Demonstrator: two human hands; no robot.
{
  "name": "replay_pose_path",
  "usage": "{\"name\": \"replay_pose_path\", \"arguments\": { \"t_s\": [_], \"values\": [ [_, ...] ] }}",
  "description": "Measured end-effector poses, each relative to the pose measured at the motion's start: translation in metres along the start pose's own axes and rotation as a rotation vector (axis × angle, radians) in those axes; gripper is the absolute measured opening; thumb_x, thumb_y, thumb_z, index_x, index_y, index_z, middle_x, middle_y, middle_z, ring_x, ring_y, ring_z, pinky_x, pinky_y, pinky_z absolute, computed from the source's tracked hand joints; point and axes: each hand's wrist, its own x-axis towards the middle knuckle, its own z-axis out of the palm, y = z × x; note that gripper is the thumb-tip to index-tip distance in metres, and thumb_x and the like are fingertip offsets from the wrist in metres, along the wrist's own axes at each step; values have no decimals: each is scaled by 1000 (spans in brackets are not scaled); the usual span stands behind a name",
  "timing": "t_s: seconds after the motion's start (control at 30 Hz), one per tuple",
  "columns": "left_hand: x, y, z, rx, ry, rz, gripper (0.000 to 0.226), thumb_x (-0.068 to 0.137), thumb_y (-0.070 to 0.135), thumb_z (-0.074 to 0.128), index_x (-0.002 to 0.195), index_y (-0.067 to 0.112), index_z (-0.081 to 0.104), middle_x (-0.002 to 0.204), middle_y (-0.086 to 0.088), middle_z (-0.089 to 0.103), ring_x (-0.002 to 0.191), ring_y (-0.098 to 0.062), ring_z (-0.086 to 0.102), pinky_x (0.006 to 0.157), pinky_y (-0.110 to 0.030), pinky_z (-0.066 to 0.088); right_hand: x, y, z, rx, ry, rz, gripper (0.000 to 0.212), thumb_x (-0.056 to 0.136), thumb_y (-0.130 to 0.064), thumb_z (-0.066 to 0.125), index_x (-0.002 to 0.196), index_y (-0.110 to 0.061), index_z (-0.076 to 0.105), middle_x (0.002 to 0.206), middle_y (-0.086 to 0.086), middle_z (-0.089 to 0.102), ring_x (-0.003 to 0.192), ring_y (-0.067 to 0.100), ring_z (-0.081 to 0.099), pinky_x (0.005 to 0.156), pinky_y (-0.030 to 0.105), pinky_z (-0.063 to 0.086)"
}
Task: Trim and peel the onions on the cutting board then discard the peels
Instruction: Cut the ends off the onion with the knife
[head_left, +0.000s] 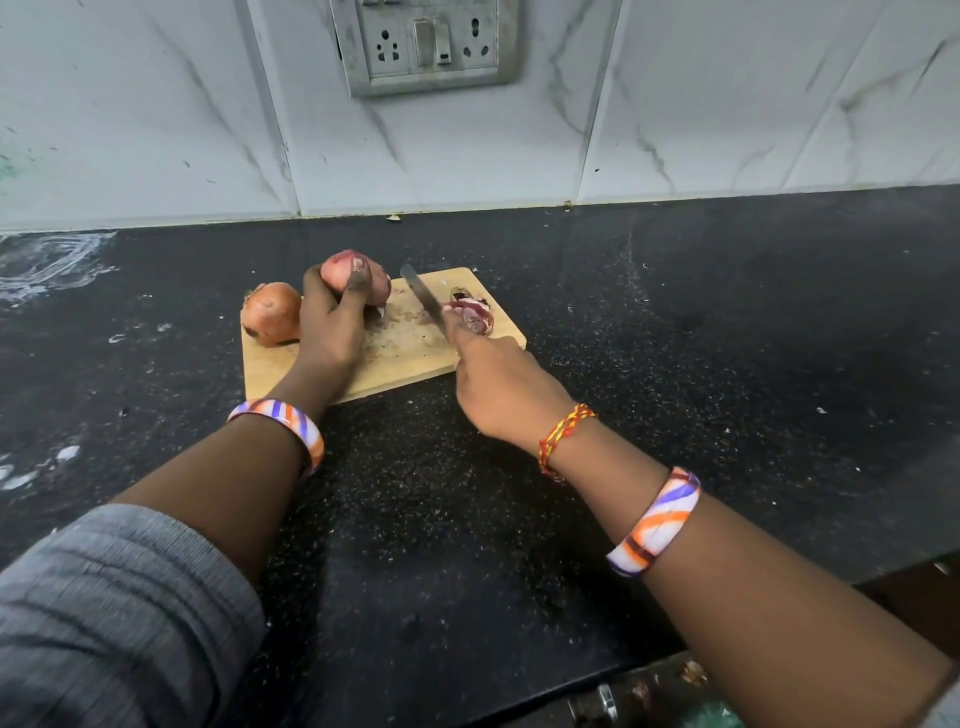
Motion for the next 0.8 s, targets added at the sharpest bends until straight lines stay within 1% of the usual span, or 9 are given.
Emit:
{"name": "replay_pose_path", "arguments": {
  "t_s": [0.07, 0.2, 0.33, 0.4, 0.5, 0.57, 0.63, 0.7, 0.8],
  "values": [
    [-1, 0, 0, 1, 3, -4, 48, 93, 40, 45, 124, 5, 37, 114, -14, 54, 96, -21, 54, 81, -36, 49, 0, -7, 6, -12, -22, -37, 64, 93, -7, 37, 149, -22, 11, 87, 12, 59, 74, 27, 56, 62, 36, 44],
    [-2, 2, 0, -7, 32, -2, 46, 95, 38, 43, 125, 4, 37, 112, -13, 53, 92, -22, 54, 68, -28, 50, 3, -6, 12, -65, -49, -9, 62, 93, -8, 38, 149, -22, 14, 108, 16, 60, 92, 33, 60, 67, 36, 43],
    [-2, 4, 2, -21, 28, -17, 44, 96, 35, 41, 126, 4, 35, 113, -14, 50, 80, -15, 54, 65, -29, 53, 5, 0, 1, -48, -27, 43, 63, 93, -7, 37, 149, -23, 12, 116, 17, 57, 96, 33, 59, 75, 38, 47],
    [-3, 5, 3, -29, 18, -29, 43, 96, 35, 40, 126, 3, 34, 111, -13, 49, 76, -14, 54, 66, -31, 55, 4, 0, -1, -42, 3, 20, 64, 93, -8, 37, 149, -25, 10, 112, 16, 58, 89, 32, 59, 74, 39, 48],
    [-3, 6, 4, -52, 13, -44, 43, 97, 34, 39, 126, 4, 34, 98, -7, 51, 69, -13, 54, 59, -26, 55, 1, -1, 4, -75, -28, -15, 64, 93, -8, 37, 149, -23, 10, 98, 14, 59, 81, 29, 58, 68, 37, 46],
    [-3, 7, 4, -46, 14, -49, 44, 97, 35, 39, 126, 3, 34, 89, -3, 51, 64, -13, 54, 54, -24, 54, 1, -2, 7, -80, -72, 3, 63, 93, -9, 37, 149, -23, 12, 107, 16, 59, 91, 32, 59, 72, 38, 46],
    [-4, 8, 4, -42, 15, -51, 43, 97, 35, 39, 126, 4, 34, 86, -3, 52, 62, -14, 54, 52, -24, 54, 4, -3, 5, -41, -66, 3, 63, 93, -8, 37, 149, -24, 13, 105, 15, 59, 84, 29, 59, 72, 39, 47],
    [-5, 8, 4, -41, 12, -49, 38, 97, 35, 39, 122, 7, 35, 86, -4, 51, 62, -15, 53, 51, -23, 53, 7, -2, -1, -15, 0, -28, 62, 93, -8, 36, 148, -25, 13, 93, 10, 58, 68, 23, 52, 65, 38, 47],
    [-7, 10, 4, -27, 10, -44, 33, 97, 34, 38, 119, 10, 35, 86, -2, 51, 63, -15, 54, 53, -23, 53, 11, 6, -14, -5, 141, -25, 59, 96, -15, 37, 147, -28, 11, 76, 0, 49, 67, 24, 50, 66, 42, 51]
  ]
}}
